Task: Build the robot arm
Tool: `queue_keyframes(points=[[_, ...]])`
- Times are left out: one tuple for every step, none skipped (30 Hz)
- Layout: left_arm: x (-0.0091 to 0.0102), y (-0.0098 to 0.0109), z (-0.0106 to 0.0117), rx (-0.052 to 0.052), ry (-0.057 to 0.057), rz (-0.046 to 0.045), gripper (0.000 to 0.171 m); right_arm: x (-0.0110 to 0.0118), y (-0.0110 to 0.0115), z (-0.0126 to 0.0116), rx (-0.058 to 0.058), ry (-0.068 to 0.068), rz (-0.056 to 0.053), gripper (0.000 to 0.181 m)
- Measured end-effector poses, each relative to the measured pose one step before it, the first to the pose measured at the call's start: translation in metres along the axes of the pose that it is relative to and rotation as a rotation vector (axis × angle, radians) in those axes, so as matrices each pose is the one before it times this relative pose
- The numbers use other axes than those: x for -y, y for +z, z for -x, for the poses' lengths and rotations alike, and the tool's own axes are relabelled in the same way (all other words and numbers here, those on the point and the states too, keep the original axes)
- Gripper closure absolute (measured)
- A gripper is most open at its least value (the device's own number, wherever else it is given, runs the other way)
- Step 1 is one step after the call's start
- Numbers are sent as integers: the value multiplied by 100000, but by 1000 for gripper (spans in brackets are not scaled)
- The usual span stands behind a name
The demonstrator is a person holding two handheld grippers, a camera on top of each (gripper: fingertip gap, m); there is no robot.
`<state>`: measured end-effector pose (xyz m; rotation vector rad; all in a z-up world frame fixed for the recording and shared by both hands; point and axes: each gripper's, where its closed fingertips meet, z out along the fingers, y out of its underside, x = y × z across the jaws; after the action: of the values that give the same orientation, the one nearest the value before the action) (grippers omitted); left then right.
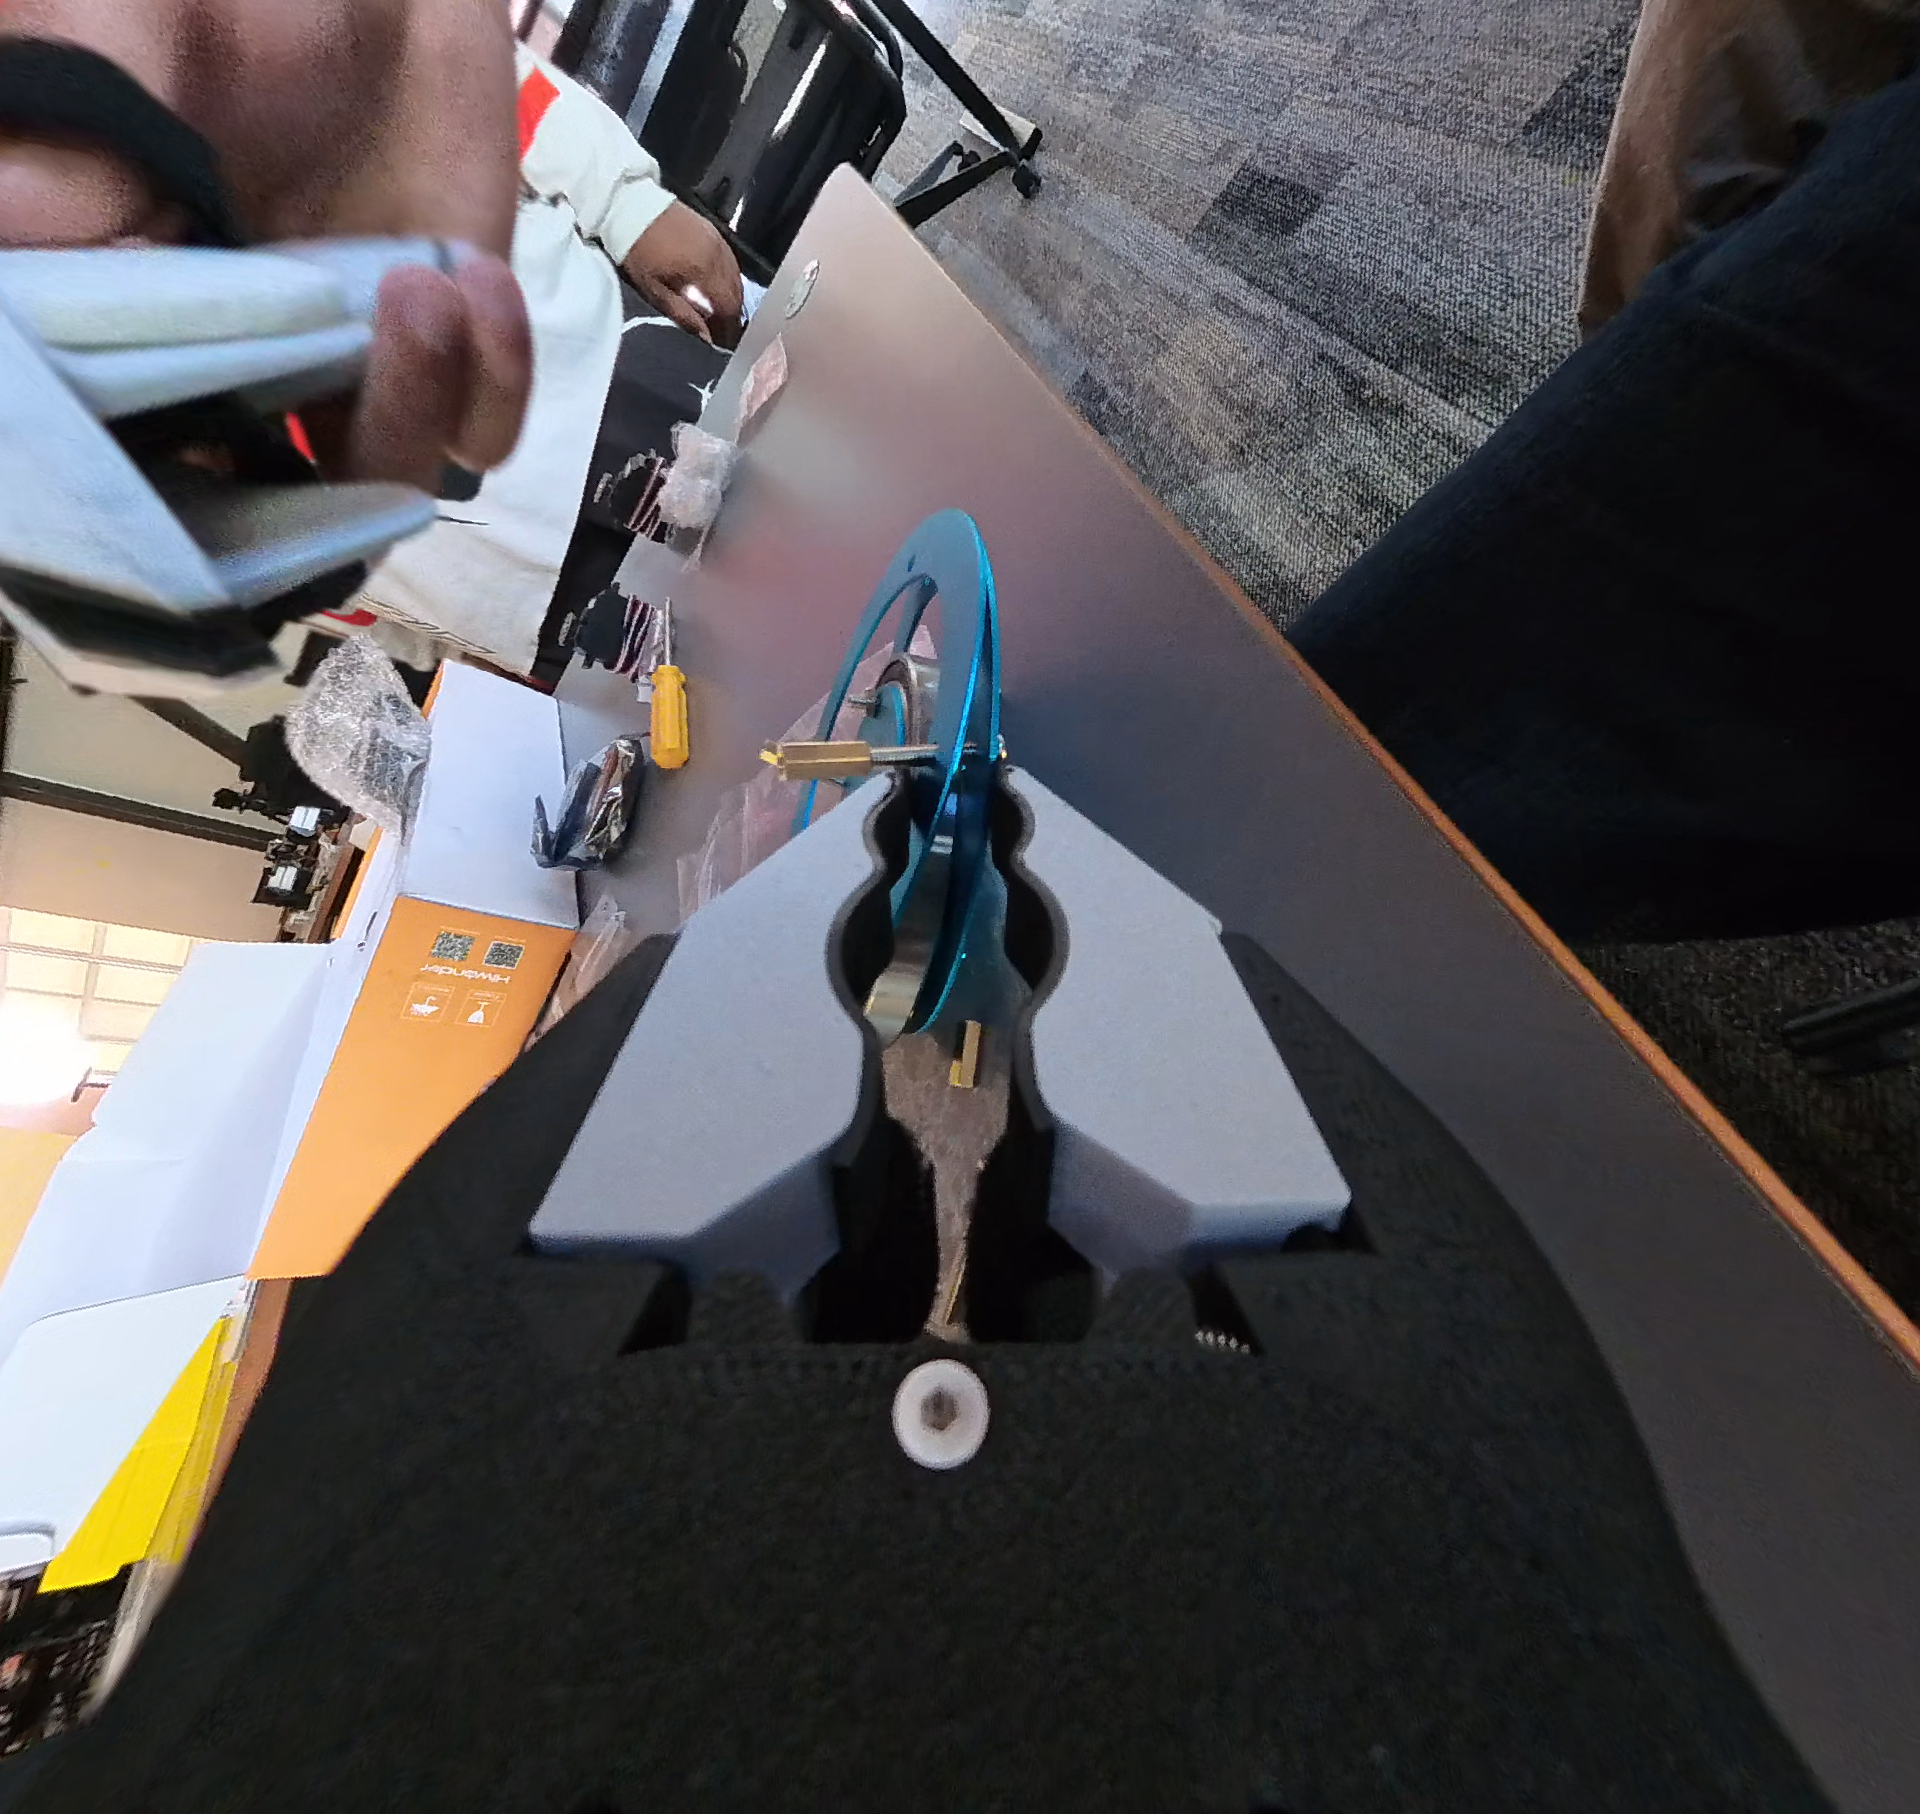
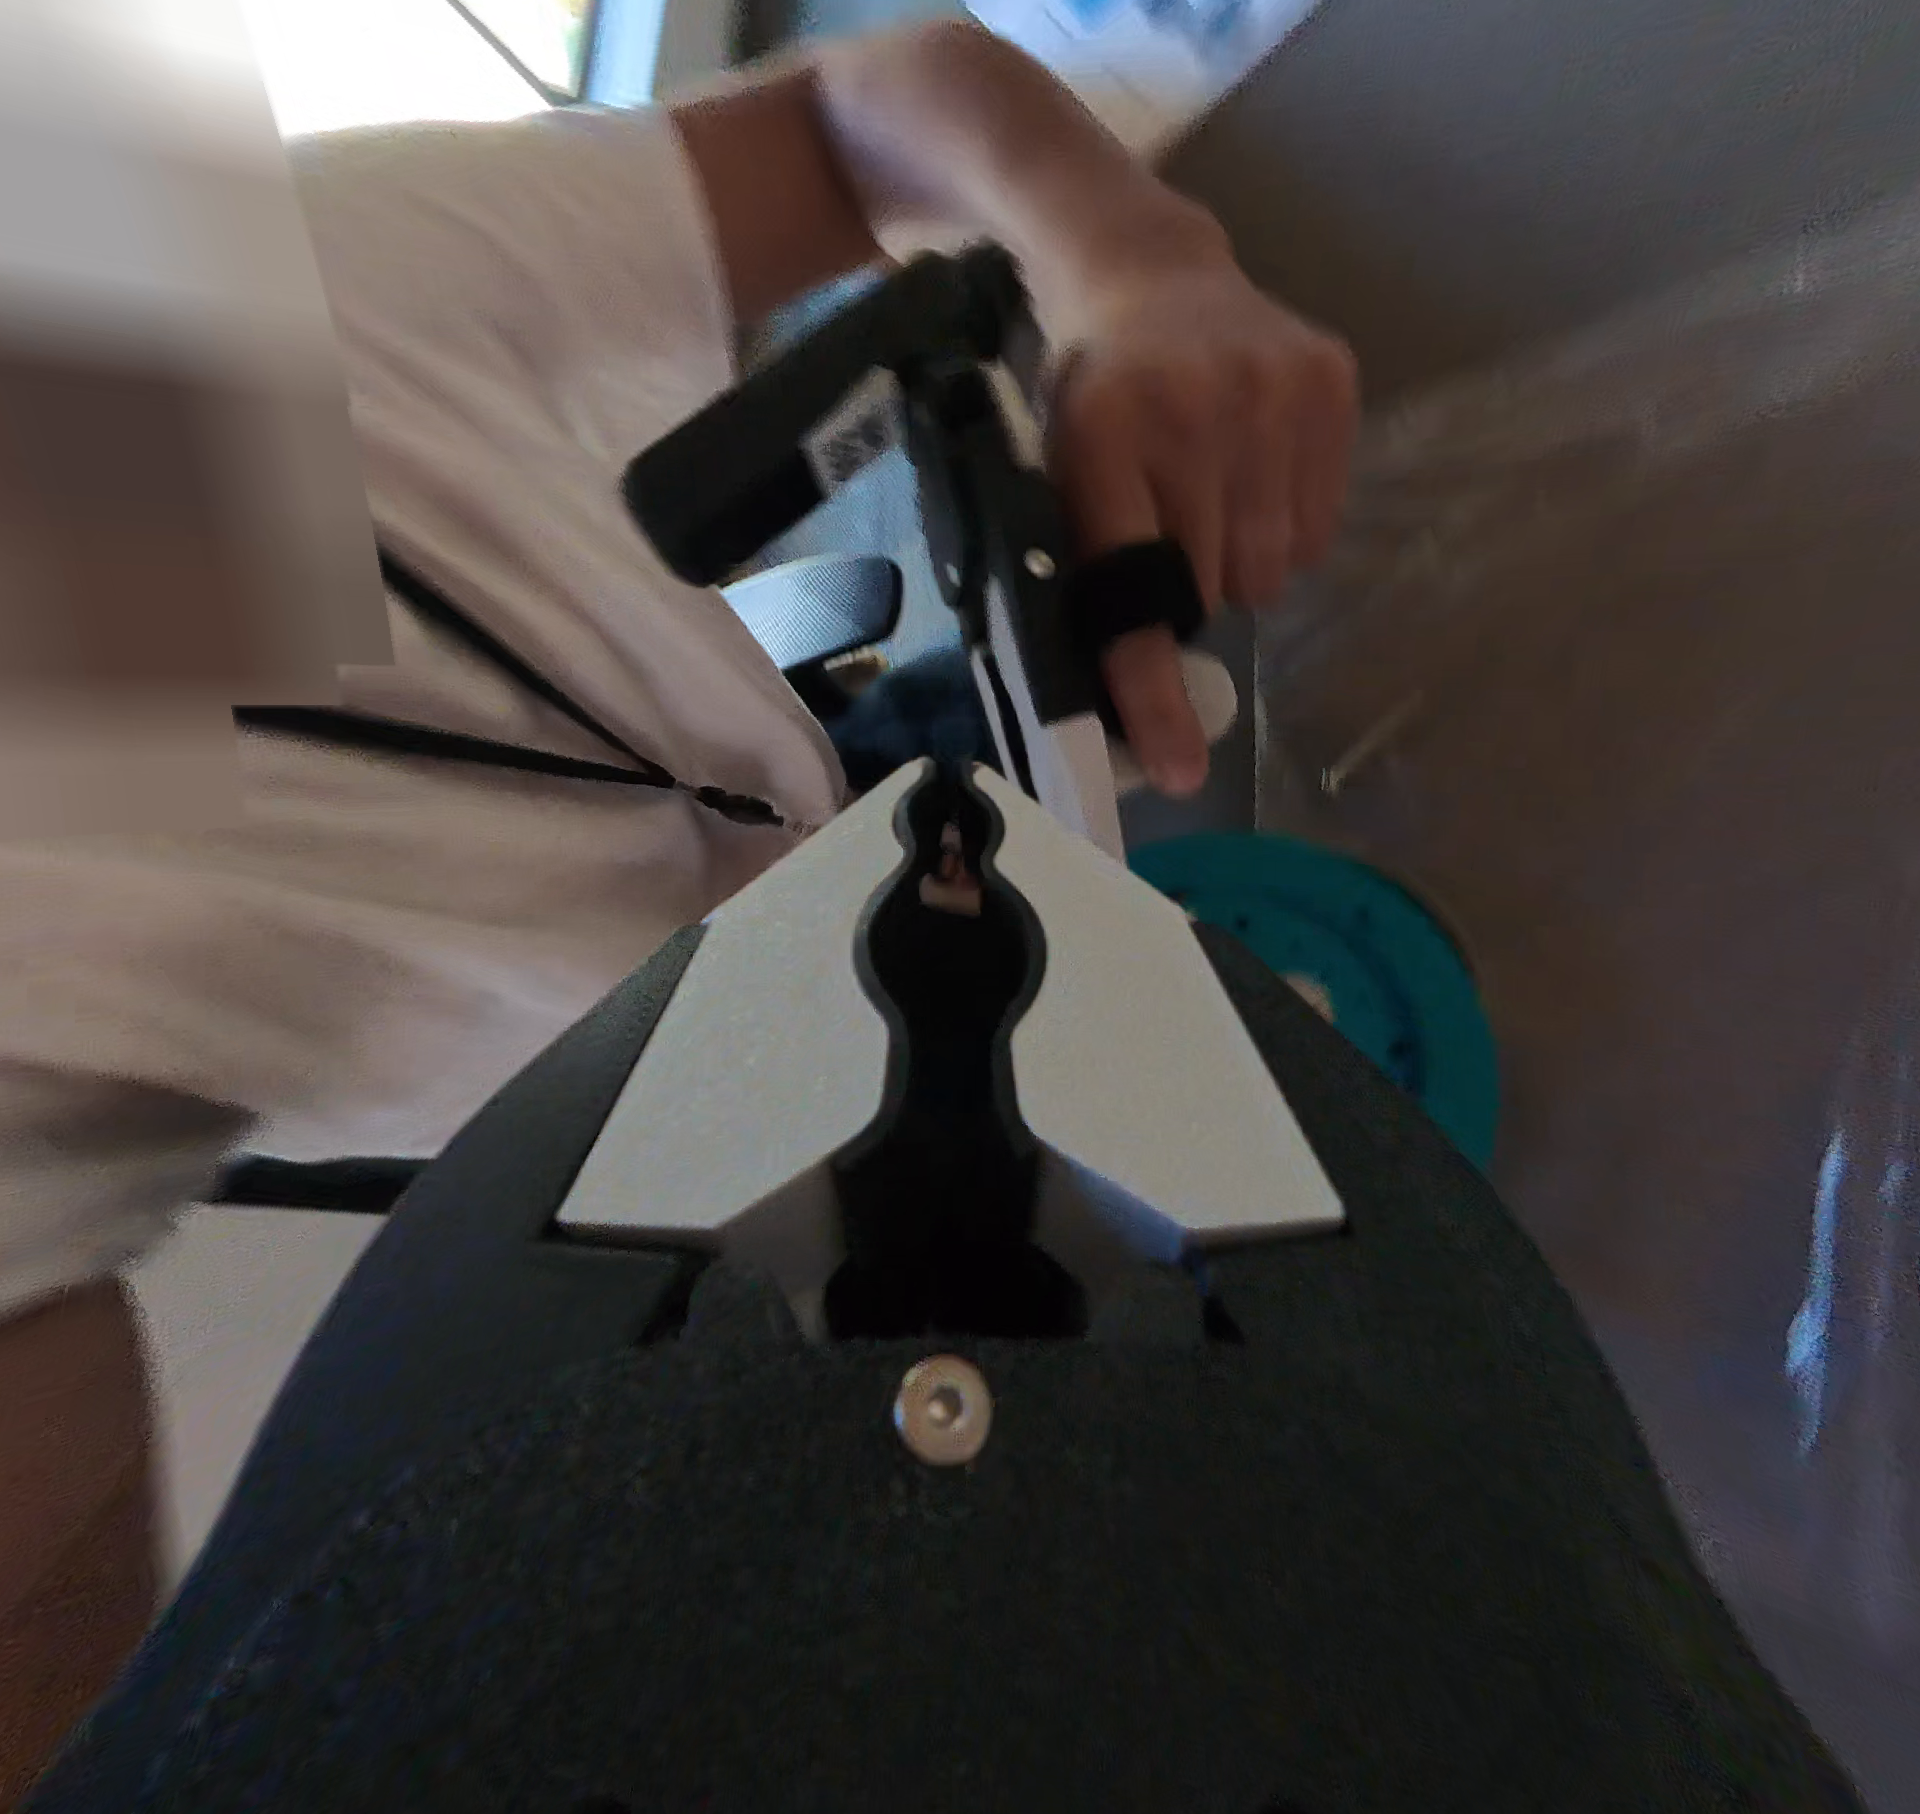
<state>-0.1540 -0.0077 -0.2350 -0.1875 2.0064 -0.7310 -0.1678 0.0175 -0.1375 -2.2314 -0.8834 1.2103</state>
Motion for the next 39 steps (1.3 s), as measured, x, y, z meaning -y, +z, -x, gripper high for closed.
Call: queue_keyframes(points=[[-17,-56,61,-85,-636,-520,157,311,-130,86,2953,-11409,-6283,177],[-22,-60,80,-10,-587,-530,157,288,57,59,3432,-11158,-6049,162],[-22,-57,65,-46,-332,-479,157,52,156,347,5814,-10124,-4213,145],[-13,-52,57,-50,-315,-425,157,-179,237,257,5385,-5986,-1710,139],[-15,-51,61,-15,-513,-376,157,-636,232,420,6743,-3004,2581,143],[-18,-40,16,-171,-520,-322,157,-838,274,370,6974,-1898,5433,144],[-26,-31,-23,-367,-428,-290,157,-1039,245,37,4616,-394,7537,146],[-24,-17,-18,-254,-317,-331,157,-1021,135,-357,2094,-1468,8430,145],[-3,-22,4,-63,-283,-310,157,-949,85,-469,1068,-2364,8256,145],[-14,-15,4,-109,-380,-158,157,-1003,33,-495,1035,-3304,8814,147],[6,-8,18,-82,-395,-113,157,-808,-40,-552,618,-3970,7965,151],[1,2,26,26,-358,-221,157,-398,-63,-556,162,-4047,5014,154],[4,-4,7,-136,-476,-249,157,-200,-64,-391,1112,-3779,3566,155],[-22,-5,-13,-216,-455,-206,157,-42,-52,-258,2029,-2667,2406,156],[-21,-21,7,-153,-386,-209,157,22,-44,-63,3308,-2066,1565,158],[-25,-20,20,-215,-575,-220,157,-16,19,7,3681,-1130,1298,158],[-14,-30,54,-81,-685,-314,157,-12,79,51,3839,-636,922,160],[-15,-34,68,55,-584,-334,157,-155,162,40,3476,-802,1543,160],[-35,-29,23,-169,-459,-170,157,-108,217,40,3090,-807,1277,160],[-24,-23,-14,-294,-294,-65,156,4,251,109,3059,-722,673,160],[-22,-4,-5,-180,-235,-28,156,197,257,224,3300,-778,73,161],[-9,-5,12,-11,-184,-61,156,130,231,87,1939,-758,429,163],[-7,2,-12,-26,-85,-49,156,-128,197,70,1436,-1256,2178,167],[-6,18,-32,-288,-151,107,157,155,179,69,795,-1145,505,168],[1,19,-34,-114,-40,91,157,153,117,-98,-442,-1067,233,170],[1,16,-28,9,224,76,156,-101,85,-183,-1079,-309,1187,174],[-1,25,-37,-36,169,135,156,-35,66,-36,-396,32,848,176],[46,-4,25,181,-70,-71,157,254,12,94,-49,-266,-505,176],[25,-22,30,18,-160,1,156,46,-11,-54,-1427,431,-102,176],[-49,-23,53,65,64,260,156,-109,-54,-146,-2164,2785,333,177],[-31,-31,121,514,67,137,157,-21,-118,-46,-1248,3744,652,177],[4,-25,118,523,-373,18,157,9,-145,-50,-1689,4656,235,177],[5,-18,91,244,-482,134,157,-34,-98,-63,-1867,7202,-13,177],[-4,5,34,161,16,262,157,-45,-31,-49,-1827,8994,6,177],[-43,43,2,372,569,502,157,-85,-3,-89,-2305,10331,183,178],[-82,85,-18,549,828,869,157,-172,21,-104,-2492,11473,708,177],[-57,82,-57,350,792,868,157,-117,67,-50,-2258,9584,43,177],[-1,78,-106,-49,537,520,157,-56,130,14,-2090,7883,-1480,176],[32,69,-137,-194,503,412,157,-64,143,56,-2270,7515,-1504,177]])
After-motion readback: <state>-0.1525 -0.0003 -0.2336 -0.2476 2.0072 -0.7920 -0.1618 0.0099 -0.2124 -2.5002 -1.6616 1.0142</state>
